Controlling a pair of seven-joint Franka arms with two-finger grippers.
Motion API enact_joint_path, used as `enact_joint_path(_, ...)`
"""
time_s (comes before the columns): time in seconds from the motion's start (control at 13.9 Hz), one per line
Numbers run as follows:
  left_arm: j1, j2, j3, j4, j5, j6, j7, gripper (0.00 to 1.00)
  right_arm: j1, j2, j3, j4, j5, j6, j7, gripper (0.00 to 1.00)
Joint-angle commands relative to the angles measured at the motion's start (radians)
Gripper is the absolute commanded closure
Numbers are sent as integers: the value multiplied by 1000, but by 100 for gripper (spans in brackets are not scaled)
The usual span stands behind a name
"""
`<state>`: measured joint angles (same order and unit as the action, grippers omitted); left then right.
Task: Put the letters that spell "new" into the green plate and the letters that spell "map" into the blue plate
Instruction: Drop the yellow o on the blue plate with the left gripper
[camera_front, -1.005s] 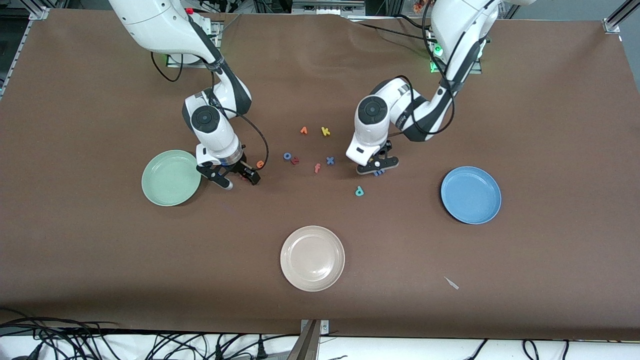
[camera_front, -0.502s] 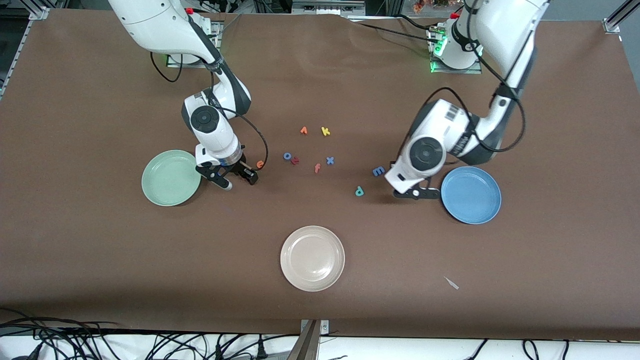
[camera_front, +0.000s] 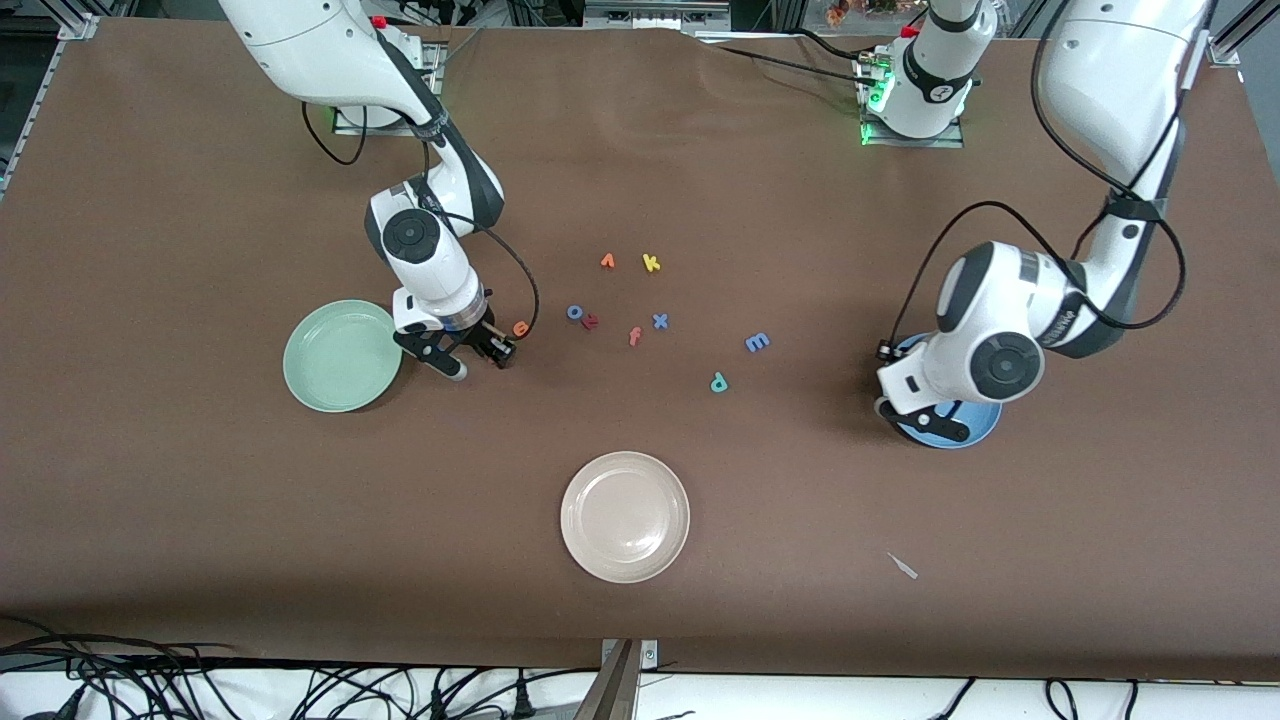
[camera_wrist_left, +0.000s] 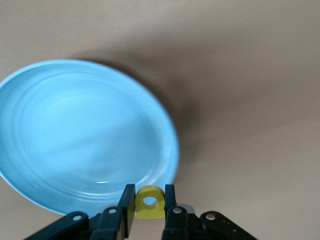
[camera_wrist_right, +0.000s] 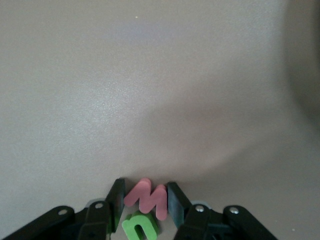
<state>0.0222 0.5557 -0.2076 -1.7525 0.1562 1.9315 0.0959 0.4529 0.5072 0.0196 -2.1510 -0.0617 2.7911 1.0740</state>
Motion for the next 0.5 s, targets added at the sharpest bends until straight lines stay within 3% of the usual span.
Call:
enact_joint_path(0.0, 38, 61, -10, 11, 66, 49, 71, 89, 9, 1, -9, -4, -18, -1, -3, 80)
enact_joint_path(0.07, 41, 64, -10, 11, 69, 52, 83, 80, 7, -9, -9, -1, -18, -14, -11, 80)
enact_joint_path(0.14, 42, 64, -10, 11, 68, 52, 94, 52, 7, -21, -18, 3, -18, -40, -29, 80)
enact_joint_path(0.22, 41, 62, -12, 11, 68, 49, 96, 16, 6, -38, -27, 14, -18, -80, -52, 80)
enact_joint_path(0.29, 41, 56, -13, 13, 63, 41, 90, 0, 3, -58, -32, 28, -18, -134, -83, 80)
enact_joint_path(0.43, 39, 49, -18, 25, 51, 38, 78, 0, 3, -94, -67, 57, -18, -252, -159, 80)
